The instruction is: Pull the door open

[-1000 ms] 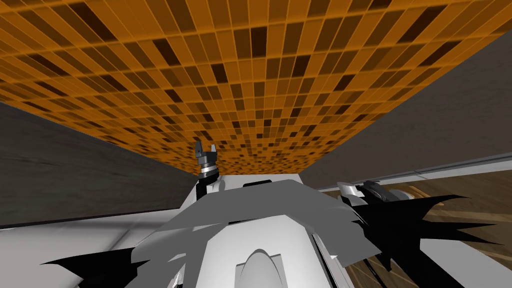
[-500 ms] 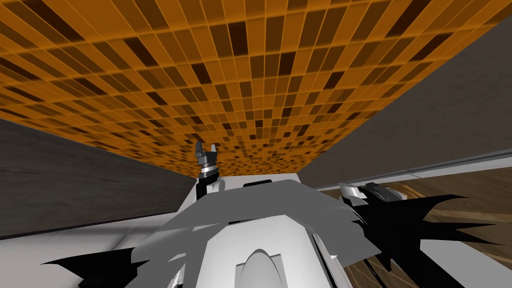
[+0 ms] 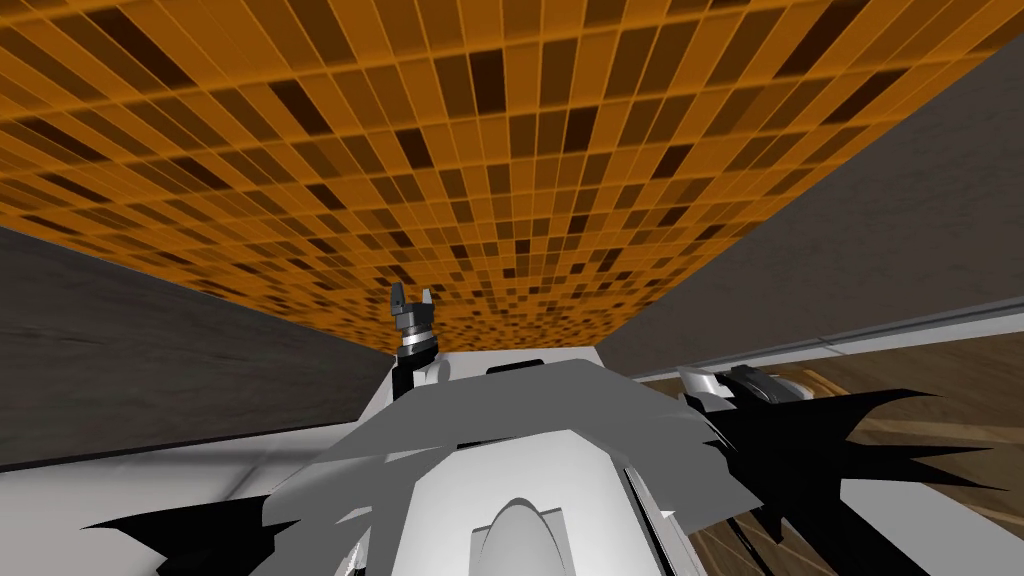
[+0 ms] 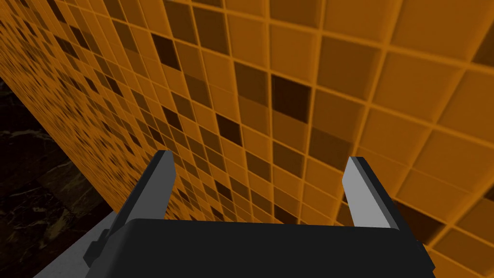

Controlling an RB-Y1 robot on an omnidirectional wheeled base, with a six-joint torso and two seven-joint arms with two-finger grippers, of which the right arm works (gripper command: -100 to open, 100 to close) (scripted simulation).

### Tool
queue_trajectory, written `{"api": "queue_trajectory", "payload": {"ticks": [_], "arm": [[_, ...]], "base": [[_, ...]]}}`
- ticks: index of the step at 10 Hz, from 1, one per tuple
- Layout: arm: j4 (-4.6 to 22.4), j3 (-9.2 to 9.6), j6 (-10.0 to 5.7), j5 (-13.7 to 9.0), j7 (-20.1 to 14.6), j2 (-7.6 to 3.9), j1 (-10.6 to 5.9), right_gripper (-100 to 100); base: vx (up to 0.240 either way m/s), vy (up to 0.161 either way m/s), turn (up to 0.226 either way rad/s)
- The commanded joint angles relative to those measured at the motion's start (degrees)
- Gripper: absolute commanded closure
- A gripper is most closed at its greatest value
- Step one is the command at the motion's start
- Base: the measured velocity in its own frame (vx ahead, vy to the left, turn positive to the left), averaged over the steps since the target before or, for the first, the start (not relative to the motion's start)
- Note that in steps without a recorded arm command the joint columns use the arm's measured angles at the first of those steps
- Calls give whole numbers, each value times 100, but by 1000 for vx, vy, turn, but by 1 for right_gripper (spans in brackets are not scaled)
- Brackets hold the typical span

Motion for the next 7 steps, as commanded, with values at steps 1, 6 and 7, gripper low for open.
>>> {"api": "queue_trajectory", "payload": {"ticks": [1,6,7], "arm": [[-80,58,34,41,-49,31,18,100],[-236,239,105,190,-257,30,92,100],[-169,239,105,190,-257,30,92,100]], "base": [[-40,192,71],[-22,168,14],[13,49,-14]]}}
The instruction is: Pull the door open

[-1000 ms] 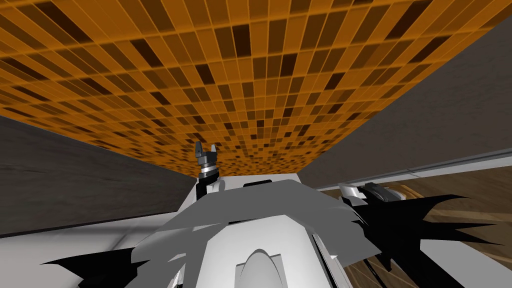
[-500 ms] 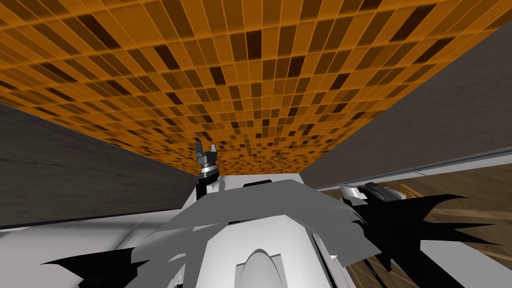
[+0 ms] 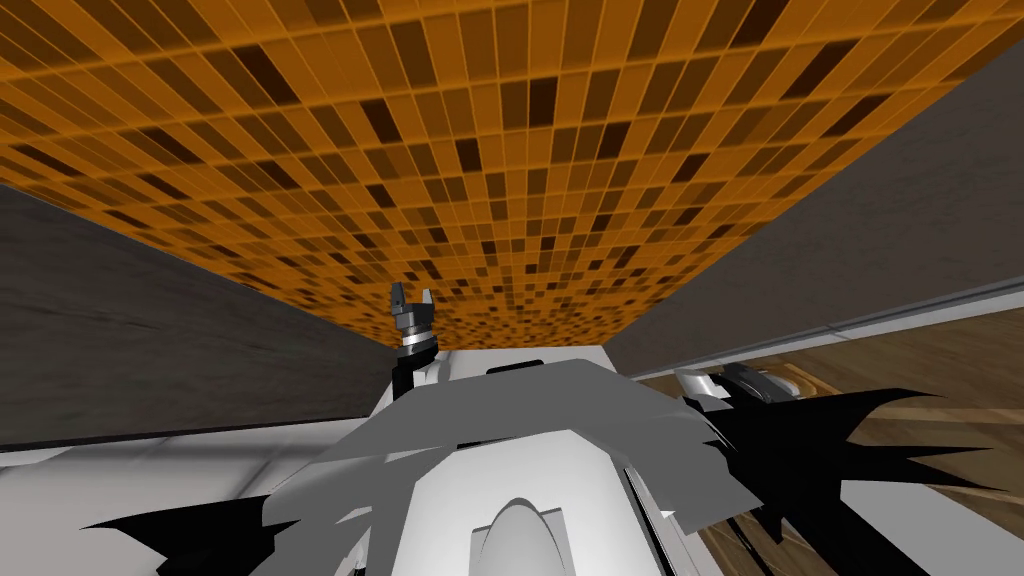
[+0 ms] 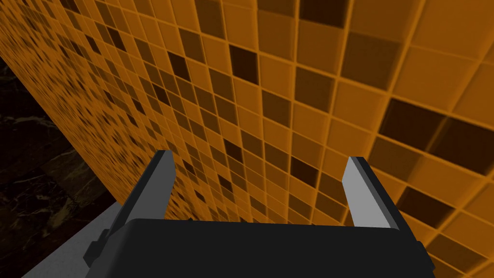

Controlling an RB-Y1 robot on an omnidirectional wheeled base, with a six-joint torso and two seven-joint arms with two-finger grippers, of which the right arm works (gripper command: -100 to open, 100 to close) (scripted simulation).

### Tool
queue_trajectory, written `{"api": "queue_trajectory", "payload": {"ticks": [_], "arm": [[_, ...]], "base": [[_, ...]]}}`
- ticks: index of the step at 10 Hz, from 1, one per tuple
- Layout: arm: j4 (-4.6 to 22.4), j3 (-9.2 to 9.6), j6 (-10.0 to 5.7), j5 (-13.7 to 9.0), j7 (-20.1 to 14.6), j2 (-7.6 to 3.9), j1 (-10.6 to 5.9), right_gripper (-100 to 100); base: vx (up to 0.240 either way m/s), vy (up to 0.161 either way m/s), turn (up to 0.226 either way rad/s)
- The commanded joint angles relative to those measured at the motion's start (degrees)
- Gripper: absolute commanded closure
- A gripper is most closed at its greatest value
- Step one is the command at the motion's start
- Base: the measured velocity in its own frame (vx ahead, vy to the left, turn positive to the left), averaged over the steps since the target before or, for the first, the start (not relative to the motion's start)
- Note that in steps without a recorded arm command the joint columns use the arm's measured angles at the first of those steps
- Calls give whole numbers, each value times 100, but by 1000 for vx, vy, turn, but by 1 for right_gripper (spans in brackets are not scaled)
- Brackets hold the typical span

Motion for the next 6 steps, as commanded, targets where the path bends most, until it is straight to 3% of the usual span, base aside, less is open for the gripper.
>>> {"api": "queue_trajectory", "payload": {"ticks": [1,4,6], "arm": [[-280,-50,42,-46,181,26,27,100],[-336,15,67,7,107,26,53,100],[-484,188,136,150,-91,24,124,100]], "base": [[12,4,-16],[3,40,-14],[-19,130,-70]]}}
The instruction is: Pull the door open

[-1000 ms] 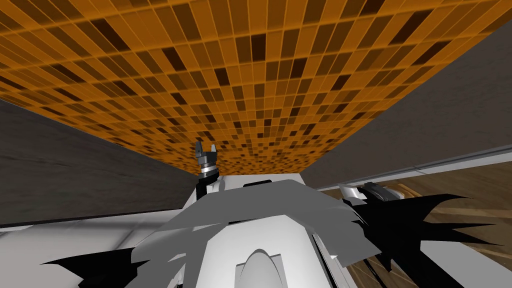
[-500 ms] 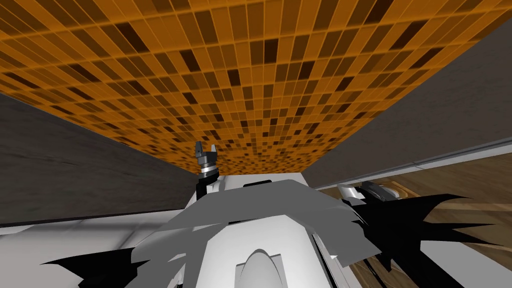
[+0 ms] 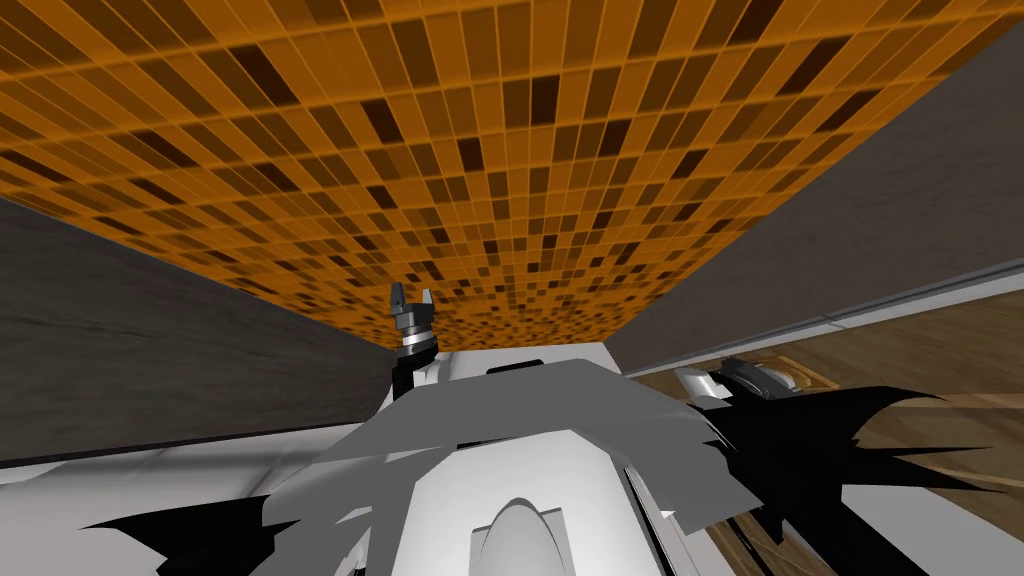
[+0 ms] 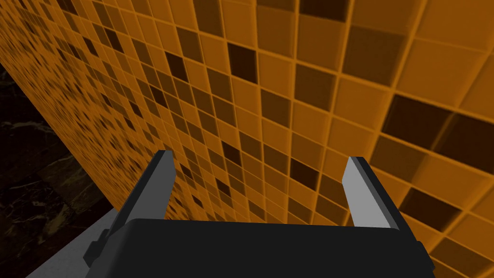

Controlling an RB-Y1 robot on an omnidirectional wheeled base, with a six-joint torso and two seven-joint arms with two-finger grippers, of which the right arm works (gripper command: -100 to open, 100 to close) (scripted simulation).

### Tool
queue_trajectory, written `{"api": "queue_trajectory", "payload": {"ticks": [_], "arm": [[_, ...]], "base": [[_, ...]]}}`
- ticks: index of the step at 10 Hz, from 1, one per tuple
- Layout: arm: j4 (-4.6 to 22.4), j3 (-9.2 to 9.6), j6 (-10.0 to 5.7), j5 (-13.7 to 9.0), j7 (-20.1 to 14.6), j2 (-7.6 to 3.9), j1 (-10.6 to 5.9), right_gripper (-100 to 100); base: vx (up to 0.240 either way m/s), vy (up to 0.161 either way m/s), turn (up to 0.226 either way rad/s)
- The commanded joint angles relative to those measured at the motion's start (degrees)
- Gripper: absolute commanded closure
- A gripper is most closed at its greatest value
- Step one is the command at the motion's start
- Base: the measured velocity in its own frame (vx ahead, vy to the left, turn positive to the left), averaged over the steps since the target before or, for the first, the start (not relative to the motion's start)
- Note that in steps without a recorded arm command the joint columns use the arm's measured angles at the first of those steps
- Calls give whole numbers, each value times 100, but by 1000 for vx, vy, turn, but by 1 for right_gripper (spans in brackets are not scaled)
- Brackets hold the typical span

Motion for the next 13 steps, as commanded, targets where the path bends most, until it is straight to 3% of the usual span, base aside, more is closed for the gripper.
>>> {"api": "queue_trajectory", "payload": {"ticks": [1,6,9,10,13], "arm": [[-112,186,91,137,-154,-11,-51,100],[-256,355,159,277,-344,-11,18,100],[-481,622,266,499,-642,-11,125,100],[-419,589,249,461,-578,23,97,100],[-525,707,289,546,-650,21,87,100]], "base": [[-14,149,-129],[-17,38,-64],[-16,-33,-168],[6,-19,-20],[-66,122,19]]}}
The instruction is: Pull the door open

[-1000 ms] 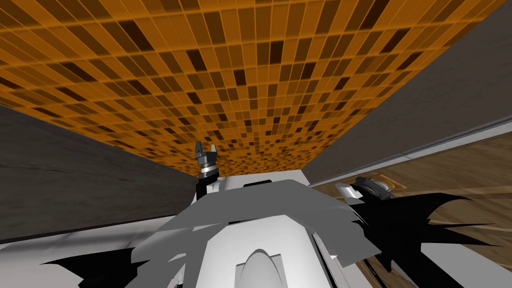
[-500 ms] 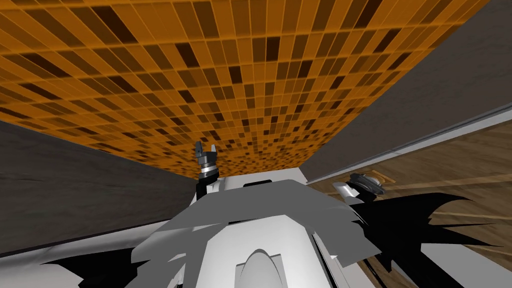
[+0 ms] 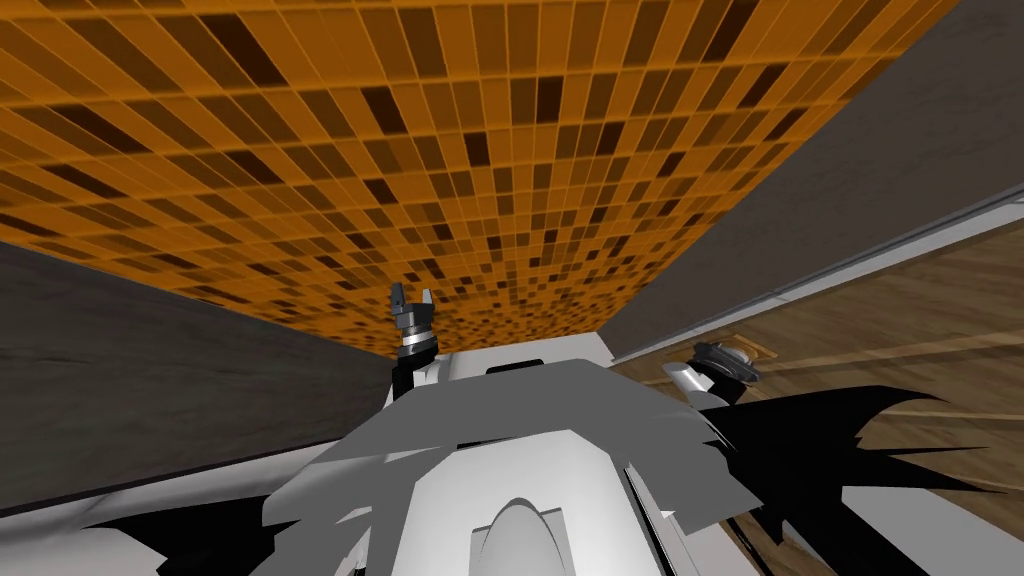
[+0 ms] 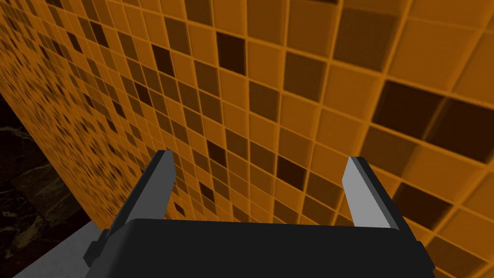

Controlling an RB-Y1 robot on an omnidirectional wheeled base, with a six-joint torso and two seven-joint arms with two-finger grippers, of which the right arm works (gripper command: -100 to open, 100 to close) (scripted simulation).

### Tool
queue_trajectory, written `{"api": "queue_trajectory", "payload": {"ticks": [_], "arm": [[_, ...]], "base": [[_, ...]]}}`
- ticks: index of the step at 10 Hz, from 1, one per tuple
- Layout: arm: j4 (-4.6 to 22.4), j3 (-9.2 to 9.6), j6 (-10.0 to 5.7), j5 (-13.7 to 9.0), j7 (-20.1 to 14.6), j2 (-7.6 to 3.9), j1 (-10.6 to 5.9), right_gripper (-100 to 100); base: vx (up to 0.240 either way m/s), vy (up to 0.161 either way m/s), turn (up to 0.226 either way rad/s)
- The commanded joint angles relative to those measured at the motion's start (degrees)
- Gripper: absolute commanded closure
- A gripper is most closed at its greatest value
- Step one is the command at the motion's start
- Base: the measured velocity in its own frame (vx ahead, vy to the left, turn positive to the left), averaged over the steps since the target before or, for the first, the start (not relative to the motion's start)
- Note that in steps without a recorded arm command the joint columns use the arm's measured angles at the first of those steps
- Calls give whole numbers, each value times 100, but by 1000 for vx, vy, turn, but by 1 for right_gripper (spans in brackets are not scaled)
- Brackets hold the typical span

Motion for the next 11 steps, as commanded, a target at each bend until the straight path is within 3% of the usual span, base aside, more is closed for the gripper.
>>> {"api": "queue_trajectory", "payload": {"ticks": [1,4,9,11], "arm": [[-161,48,64,22,41,41,9,100],[-274,162,94,104,-7,37,-3,100],[-545,432,166,299,-122,29,-33,100],[-637,387,218,256,-14,83,11,100]], "base": [[-131,180,31],[-176,161,40],[-190,66,55],[-81,22,32]]}}
